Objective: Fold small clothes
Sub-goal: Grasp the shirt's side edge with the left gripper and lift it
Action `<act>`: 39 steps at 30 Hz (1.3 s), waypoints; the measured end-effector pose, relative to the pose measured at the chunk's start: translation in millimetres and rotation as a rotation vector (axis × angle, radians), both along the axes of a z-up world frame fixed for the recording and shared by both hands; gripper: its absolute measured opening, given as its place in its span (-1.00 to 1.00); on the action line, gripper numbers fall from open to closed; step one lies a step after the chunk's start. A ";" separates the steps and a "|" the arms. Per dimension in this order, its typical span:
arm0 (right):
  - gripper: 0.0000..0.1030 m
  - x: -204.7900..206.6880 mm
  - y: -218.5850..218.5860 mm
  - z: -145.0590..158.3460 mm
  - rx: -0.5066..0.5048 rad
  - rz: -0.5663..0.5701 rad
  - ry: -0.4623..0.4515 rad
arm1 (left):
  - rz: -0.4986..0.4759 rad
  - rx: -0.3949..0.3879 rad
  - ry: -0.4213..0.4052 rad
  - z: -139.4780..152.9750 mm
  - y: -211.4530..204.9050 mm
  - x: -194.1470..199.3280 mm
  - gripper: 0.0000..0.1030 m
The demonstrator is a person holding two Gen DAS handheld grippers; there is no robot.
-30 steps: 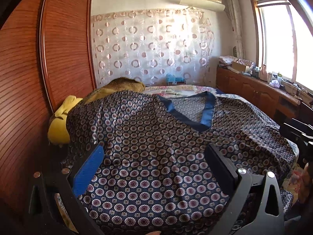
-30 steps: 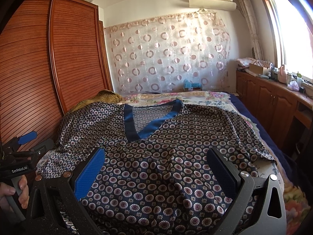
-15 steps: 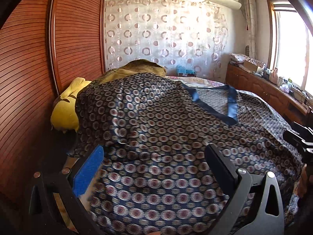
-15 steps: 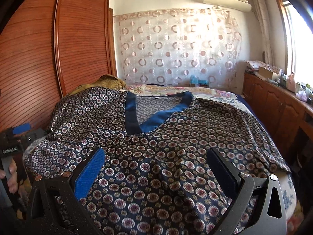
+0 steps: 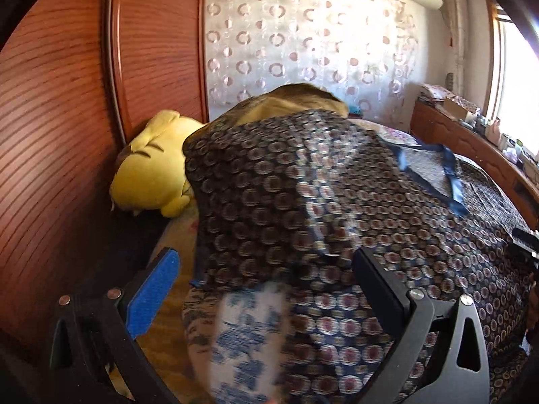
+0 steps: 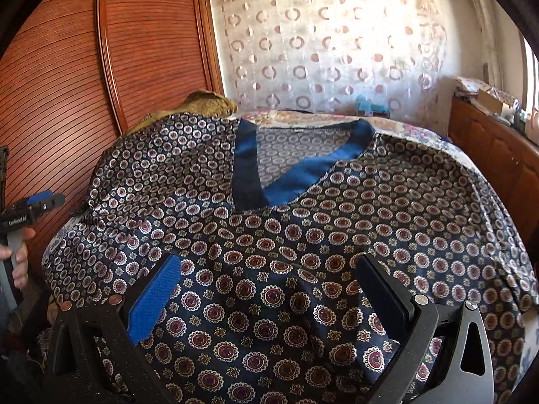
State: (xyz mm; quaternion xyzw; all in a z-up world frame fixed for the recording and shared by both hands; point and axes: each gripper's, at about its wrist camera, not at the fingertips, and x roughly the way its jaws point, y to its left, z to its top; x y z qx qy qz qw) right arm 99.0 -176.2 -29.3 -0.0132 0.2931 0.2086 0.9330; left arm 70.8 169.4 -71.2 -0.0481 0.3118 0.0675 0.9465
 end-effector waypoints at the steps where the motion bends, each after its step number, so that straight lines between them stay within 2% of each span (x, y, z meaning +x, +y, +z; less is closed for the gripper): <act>1: 1.00 -0.4 -1.4 0.3 -0.001 0.001 0.006 | -0.006 -0.020 0.010 -2.8 6.8 4.3 0.98; 10: 1.00 -4.8 1.5 2.6 -0.022 -0.012 -0.013 | 0.034 -0.103 0.134 -31.7 41.4 30.8 0.80; 14: 1.00 -2.4 11.4 1.2 -0.011 -0.012 -0.015 | 0.015 -0.121 0.198 -46.4 42.7 39.0 0.74; 17: 1.00 3.2 14.4 -0.9 -0.008 -0.012 -0.015 | 0.004 -0.177 0.197 -49.2 48.3 40.5 0.69; 20: 1.00 3.6 14.4 -0.7 -0.011 -0.013 -0.015 | -0.015 -0.210 0.188 -48.0 48.7 41.8 0.46; 22: 1.00 3.5 14.7 -0.7 -0.013 -0.013 -0.016 | -0.035 -0.228 0.182 -46.4 48.2 43.2 0.14; 23: 1.00 3.8 14.4 -0.6 -0.013 -0.012 -0.015 | -0.038 -0.229 0.182 -45.1 48.4 44.6 0.05; 25: 1.00 3.8 14.4 -0.6 -0.013 -0.012 -0.015 | -0.048 -0.223 0.180 -41.4 45.6 45.9 -0.36; 27: 1.00 3.7 14.4 -0.7 -0.013 -0.012 -0.015 | -0.048 -0.173 0.186 -36.7 40.1 47.7 -0.57; 28: 1.00 3.7 14.3 -0.5 -0.013 -0.012 -0.015 | -0.035 -0.104 0.190 -33.3 32.9 47.5 -0.75; 30: 1.00 3.7 14.4 -0.5 -0.012 -0.012 -0.015 | -0.029 -0.042 0.186 -28.9 26.2 45.0 -0.88; 36: 1.00 4.4 14.8 -1.1 -0.010 -0.010 -0.013 | -0.114 -0.021 0.137 -2.8 0.5 37.6 -0.95; 39: 1.00 4.5 15.0 -1.9 -0.009 -0.011 -0.014 | -0.116 -0.012 0.114 6.0 0.1 37.9 -0.95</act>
